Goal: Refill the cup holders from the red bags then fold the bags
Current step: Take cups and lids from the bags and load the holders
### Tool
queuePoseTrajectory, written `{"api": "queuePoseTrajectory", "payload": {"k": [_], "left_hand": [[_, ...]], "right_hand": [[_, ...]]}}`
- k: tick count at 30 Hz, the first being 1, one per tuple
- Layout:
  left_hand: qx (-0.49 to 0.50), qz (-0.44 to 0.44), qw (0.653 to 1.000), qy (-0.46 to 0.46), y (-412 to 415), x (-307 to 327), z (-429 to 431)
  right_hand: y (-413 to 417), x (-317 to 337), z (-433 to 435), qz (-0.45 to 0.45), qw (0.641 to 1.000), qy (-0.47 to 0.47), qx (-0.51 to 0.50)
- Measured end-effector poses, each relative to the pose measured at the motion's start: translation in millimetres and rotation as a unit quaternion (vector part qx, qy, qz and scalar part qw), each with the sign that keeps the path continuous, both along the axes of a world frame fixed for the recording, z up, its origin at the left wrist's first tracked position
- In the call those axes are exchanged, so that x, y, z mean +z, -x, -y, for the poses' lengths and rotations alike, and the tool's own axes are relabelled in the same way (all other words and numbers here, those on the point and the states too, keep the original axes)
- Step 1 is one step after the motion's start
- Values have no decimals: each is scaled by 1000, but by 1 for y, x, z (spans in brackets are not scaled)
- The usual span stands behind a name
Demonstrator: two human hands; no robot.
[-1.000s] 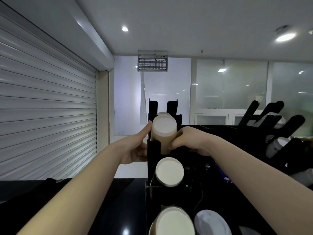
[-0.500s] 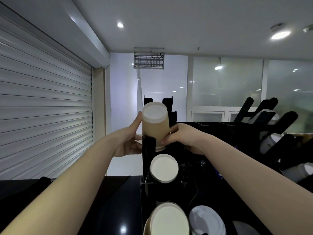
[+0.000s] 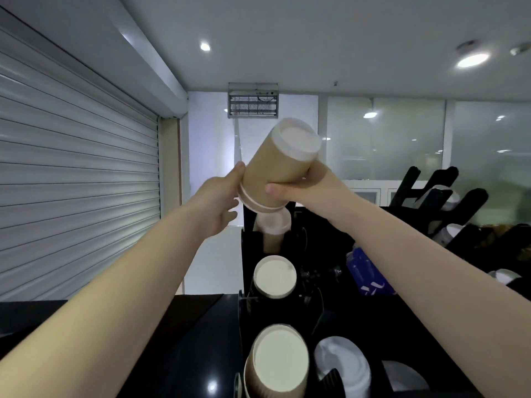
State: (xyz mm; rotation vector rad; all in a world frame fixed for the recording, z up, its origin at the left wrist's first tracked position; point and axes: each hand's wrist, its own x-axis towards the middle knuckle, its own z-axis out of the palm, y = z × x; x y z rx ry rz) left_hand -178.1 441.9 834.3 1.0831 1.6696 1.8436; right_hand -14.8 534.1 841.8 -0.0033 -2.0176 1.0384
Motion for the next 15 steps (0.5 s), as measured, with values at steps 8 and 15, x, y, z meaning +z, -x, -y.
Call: {"api": "queuePoseTrajectory", "payload": {"k": [8, 15], "left_hand": [[-1, 34, 995, -94, -13, 11, 6], [104, -183, 977, -26, 2, -11, -6]], "right_hand": [[-10, 22, 18, -149, 978, -121, -85], [15, 43, -23, -94, 963, -138, -210]]}}
